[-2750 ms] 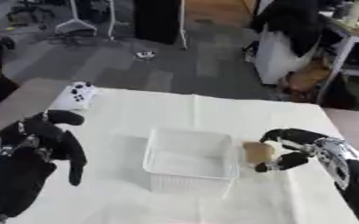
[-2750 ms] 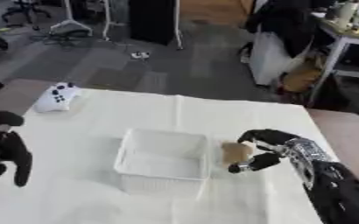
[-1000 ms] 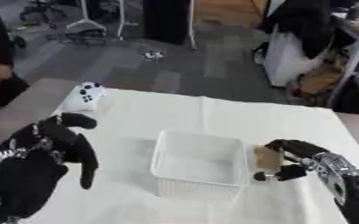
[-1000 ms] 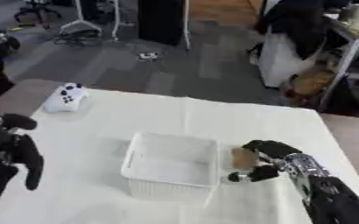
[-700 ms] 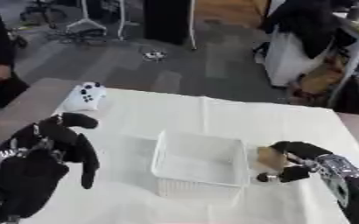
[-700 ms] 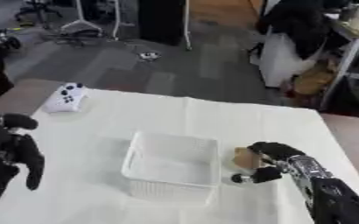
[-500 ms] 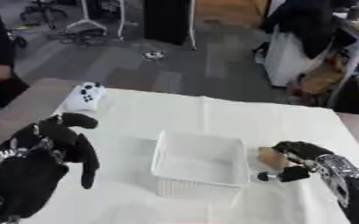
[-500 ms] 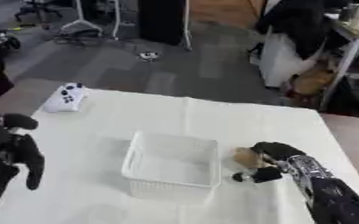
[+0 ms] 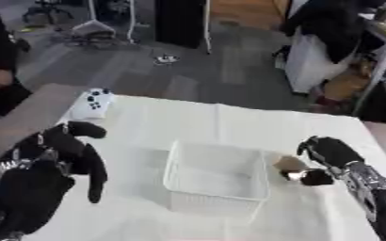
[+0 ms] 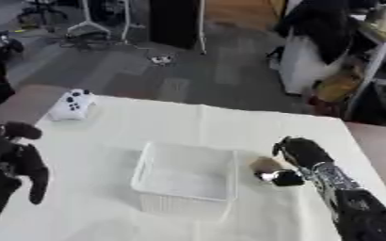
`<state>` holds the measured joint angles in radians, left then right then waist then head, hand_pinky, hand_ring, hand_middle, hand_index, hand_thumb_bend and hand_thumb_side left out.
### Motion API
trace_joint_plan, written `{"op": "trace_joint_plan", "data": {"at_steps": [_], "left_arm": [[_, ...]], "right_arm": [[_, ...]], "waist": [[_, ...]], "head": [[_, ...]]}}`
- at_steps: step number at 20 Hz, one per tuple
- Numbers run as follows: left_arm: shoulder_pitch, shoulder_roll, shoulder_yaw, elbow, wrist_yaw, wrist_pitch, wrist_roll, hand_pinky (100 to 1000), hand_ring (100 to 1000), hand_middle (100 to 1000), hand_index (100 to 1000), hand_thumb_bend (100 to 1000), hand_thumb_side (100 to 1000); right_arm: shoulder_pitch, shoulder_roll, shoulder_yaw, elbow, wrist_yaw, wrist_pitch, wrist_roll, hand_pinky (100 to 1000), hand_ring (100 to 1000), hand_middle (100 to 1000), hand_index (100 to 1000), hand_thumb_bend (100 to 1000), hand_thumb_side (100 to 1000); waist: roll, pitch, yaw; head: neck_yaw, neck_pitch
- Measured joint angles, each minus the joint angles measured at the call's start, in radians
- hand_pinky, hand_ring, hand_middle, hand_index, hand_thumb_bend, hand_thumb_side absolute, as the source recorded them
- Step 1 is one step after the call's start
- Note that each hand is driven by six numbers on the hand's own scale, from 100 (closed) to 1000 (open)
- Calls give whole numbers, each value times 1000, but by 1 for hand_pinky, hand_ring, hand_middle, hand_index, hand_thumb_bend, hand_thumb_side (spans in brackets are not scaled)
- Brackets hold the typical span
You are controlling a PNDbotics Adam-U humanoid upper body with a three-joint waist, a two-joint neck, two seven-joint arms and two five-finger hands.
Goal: Pick up objects on the table and place them in the box.
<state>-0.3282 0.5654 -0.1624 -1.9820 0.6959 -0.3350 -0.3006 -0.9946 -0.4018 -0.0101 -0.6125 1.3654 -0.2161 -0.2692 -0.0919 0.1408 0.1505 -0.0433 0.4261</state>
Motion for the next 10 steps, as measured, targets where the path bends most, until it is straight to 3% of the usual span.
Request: {"op": "trace_joint_plan", "data": {"at_steps": [1,3,5,6,7,8,9,10], "left_arm": [[0,0,0,0,0,0,0,311,554,762,732,590,842],[0,0,0,0,0,-1,-1,310,554,762,732,590,843],[0,0,0,0,0,-1,-2,310,554,762,732,589,844],[0,0,0,0,0,-1,-2,310,554,762,732,589,844],[0,0,0,0,0,-1,-2,310,554,762,732,588,845],[0,0,0,0,0,-1,-2,310,554,762,732,588,845],[0,0,0,0,0,-1,-2,310,554,762,732,587,847],[0,0,0,0,0,0,-3,310,554,762,732,587,846]], "right_arm": [[0,0,-2,1,-4,0,-36,100,100,200,455,199,713],[0,0,-4,9,-20,-6,-96,100,100,203,451,287,723],[6,0,-4,20,-31,-18,-131,100,108,262,483,465,768],[8,0,-4,26,-34,-25,-140,100,100,253,476,444,757],[8,0,-4,31,-36,-30,-144,100,262,371,563,598,874],[8,0,-3,37,-36,-34,-143,100,306,408,589,611,891],[8,0,-3,43,-36,-36,-139,100,408,505,666,630,942],[8,0,-3,50,-35,-35,-129,100,376,473,641,625,926]], "waist": [[0,0,0],[0,0,0],[0,0,0],[0,0,0],[0,0,0],[0,0,0],[0,0,0],[0,0,0]], "head": [[0,0],[0,0],[0,0],[0,0],[0,0],[0,0],[0,0],[0,0]]}}
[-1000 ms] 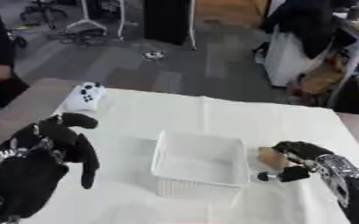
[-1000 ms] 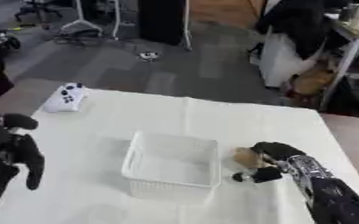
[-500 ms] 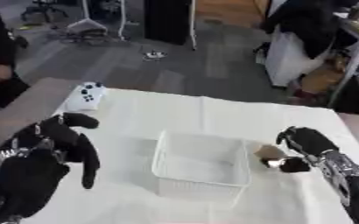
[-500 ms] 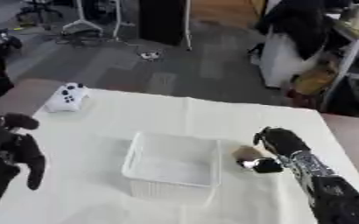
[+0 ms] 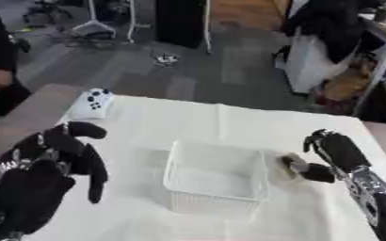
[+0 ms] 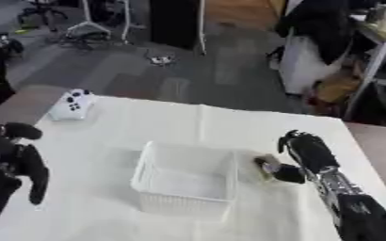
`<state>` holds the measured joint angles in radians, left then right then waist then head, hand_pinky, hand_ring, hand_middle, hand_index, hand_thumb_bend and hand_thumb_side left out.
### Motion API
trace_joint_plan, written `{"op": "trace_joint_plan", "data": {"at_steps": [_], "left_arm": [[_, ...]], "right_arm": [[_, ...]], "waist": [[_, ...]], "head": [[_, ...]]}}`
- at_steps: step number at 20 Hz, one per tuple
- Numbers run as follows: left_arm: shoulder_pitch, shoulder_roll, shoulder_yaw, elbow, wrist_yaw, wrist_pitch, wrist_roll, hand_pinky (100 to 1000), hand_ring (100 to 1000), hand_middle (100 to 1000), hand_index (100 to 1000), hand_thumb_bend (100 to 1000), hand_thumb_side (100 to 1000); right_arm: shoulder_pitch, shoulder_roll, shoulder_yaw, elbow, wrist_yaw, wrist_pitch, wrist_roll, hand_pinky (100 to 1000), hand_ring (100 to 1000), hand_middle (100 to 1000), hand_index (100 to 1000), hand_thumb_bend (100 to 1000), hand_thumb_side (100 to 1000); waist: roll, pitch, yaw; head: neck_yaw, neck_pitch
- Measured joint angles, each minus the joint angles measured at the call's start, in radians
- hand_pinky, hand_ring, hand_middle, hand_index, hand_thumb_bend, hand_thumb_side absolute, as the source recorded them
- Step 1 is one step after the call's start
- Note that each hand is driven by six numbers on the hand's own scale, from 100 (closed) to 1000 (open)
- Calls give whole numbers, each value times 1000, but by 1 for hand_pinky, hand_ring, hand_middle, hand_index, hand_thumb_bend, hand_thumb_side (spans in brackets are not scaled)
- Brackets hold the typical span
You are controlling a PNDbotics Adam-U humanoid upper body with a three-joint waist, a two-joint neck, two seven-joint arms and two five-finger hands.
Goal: Pick up objects on the table and place them in the box.
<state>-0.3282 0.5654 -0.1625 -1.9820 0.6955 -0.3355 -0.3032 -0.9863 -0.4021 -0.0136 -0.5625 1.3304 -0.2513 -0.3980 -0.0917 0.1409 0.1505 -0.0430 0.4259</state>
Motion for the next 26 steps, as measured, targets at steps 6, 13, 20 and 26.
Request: {"op": "trace_joint_plan", "data": {"at_steps": [6,13,20,26], "left_arm": [[0,0,0,0,0,2,-3,310,555,762,733,587,847],[-1,0,-2,0,0,3,-5,310,555,762,733,586,847],[-10,0,-6,0,1,5,-10,311,556,762,733,588,845],[-15,0,-6,0,2,6,-10,311,556,761,733,589,844]], "right_arm": [[0,1,-15,37,-30,67,97,621,712,751,804,686,1000],[11,20,-20,70,-145,136,204,642,710,810,890,710,1000],[16,40,-25,81,-261,139,251,614,705,822,901,756,1000],[15,42,-10,70,-269,74,269,651,731,837,907,761,1000]], "waist": [[1,3,0],[1,5,3],[1,6,8],[0,7,12]], "head": [[0,0],[0,0],[0,-1],[0,-1]]}}
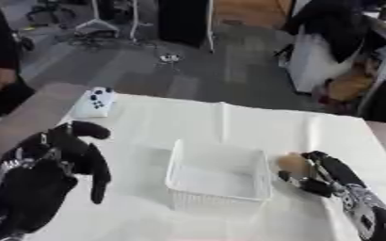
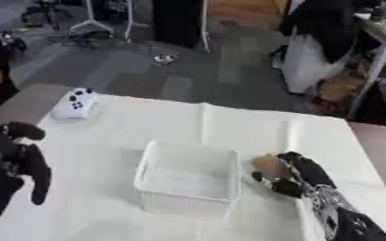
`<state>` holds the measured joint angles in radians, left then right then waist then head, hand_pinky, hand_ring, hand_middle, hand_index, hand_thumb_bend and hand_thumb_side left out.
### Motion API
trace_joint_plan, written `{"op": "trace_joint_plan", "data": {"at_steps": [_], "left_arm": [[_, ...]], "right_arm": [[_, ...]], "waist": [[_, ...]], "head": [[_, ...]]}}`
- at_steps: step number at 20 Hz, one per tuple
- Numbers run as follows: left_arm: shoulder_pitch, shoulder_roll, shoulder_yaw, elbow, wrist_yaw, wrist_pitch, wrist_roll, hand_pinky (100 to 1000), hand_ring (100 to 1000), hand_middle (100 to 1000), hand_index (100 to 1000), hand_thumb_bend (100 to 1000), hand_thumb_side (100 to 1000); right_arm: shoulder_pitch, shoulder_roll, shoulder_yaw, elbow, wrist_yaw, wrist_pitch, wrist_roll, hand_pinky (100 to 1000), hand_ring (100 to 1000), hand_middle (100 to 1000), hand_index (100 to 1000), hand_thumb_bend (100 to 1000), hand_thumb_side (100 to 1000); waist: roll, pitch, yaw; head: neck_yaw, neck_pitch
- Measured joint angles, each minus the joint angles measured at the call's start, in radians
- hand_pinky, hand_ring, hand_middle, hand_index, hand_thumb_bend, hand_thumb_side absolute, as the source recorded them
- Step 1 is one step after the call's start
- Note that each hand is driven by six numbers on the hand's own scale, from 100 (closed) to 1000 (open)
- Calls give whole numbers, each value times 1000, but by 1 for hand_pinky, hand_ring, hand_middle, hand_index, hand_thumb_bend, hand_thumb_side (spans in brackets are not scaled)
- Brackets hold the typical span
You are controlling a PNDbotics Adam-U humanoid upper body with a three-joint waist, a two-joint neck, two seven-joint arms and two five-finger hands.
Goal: Pick up objects on the table and place them in the box.
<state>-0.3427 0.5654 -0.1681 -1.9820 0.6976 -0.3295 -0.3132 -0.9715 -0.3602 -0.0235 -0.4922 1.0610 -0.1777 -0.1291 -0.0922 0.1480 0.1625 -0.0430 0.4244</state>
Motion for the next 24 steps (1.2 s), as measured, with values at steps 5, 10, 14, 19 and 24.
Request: {"op": "trace_joint_plan", "data": {"at_steps": [5,10,14,19,24], "left_arm": [[-3,0,0,0,3,1,-1,311,557,761,733,590,843],[-13,-1,0,0,7,4,-4,312,557,761,733,592,843],[-20,-1,-1,0,8,5,-5,312,557,760,733,594,839],[-32,-9,-1,0,13,5,-5,313,557,760,733,597,836],[-38,-9,-1,0,17,8,-8,314,557,759,733,597,833]], "right_arm": [[-6,9,6,-14,42,-35,15,652,737,843,909,755,1000],[-14,10,5,-17,82,-25,15,524,701,819,907,730,1000],[-16,13,9,-22,157,12,4,469,655,768,892,721,975],[-13,18,0,-42,266,100,-77,100,435,537,835,705,814],[-9,18,-13,-51,305,121,-216,100,106,246,516,513,568]], "waist": [[0,4,3],[-2,9,8],[-7,14,14],[-8,17,23],[-8,17,25]], "head": [[0,-8],[0,-24],[4,-34],[10,-43],[13,-43]]}}
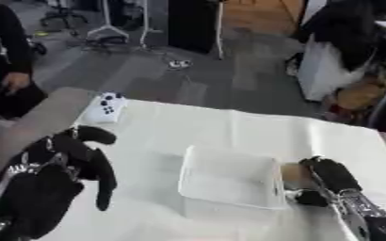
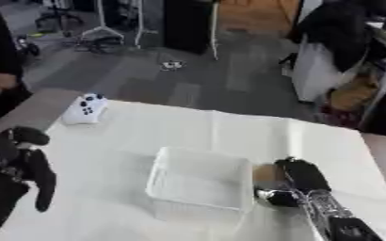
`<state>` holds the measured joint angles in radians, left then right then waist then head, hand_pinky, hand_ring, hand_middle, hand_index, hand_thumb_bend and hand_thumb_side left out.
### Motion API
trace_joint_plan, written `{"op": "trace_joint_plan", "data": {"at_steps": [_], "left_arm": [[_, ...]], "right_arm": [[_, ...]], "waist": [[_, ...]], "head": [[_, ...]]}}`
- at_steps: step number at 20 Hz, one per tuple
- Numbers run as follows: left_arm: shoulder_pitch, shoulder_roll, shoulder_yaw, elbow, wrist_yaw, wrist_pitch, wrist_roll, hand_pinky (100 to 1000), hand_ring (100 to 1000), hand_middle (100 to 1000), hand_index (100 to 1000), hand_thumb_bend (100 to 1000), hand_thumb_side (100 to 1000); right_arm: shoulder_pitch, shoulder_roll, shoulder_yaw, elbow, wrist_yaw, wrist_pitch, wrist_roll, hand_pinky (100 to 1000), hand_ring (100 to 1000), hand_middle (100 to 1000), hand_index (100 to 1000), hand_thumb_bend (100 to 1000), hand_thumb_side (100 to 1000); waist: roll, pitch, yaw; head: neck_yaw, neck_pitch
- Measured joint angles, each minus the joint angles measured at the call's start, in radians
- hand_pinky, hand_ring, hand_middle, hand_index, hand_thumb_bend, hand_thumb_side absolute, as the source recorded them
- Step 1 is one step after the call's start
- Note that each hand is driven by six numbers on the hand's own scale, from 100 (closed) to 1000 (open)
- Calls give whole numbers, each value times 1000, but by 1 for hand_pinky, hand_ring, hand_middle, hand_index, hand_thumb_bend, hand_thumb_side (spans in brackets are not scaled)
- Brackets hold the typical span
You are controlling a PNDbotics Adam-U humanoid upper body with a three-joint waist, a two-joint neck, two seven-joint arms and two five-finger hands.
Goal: Pick up objects on the table and place them in the box.
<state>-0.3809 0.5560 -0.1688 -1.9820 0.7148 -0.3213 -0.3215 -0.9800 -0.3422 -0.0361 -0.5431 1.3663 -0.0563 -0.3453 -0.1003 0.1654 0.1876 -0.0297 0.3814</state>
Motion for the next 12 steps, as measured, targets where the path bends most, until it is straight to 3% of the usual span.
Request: {"op": "trace_joint_plan", "data": {"at_steps": [1,2,7,12], "left_arm": [[0,0,0,0,0,1,-1,313,557,759,733,596,834],[0,0,0,0,0,1,-1,313,557,759,733,596,835],[0,0,0,0,0,1,-2,313,557,759,733,594,837],[1,0,0,0,0,1,-3,312,557,759,733,592,839]], "right_arm": [[2,0,-3,0,-1,-8,-28,100,100,197,399,418,630],[3,-1,-4,0,-4,-22,-56,100,100,169,354,398,651],[3,-6,-10,6,-68,-99,-155,100,100,100,349,327,732],[2,-21,-9,11,-128,-160,-199,100,100,100,335,167,940]], "waist": [[0,0,0],[0,0,0],[0,0,0],[0,0,-1]], "head": [[2,0],[4,0],[4,0],[4,0]]}}
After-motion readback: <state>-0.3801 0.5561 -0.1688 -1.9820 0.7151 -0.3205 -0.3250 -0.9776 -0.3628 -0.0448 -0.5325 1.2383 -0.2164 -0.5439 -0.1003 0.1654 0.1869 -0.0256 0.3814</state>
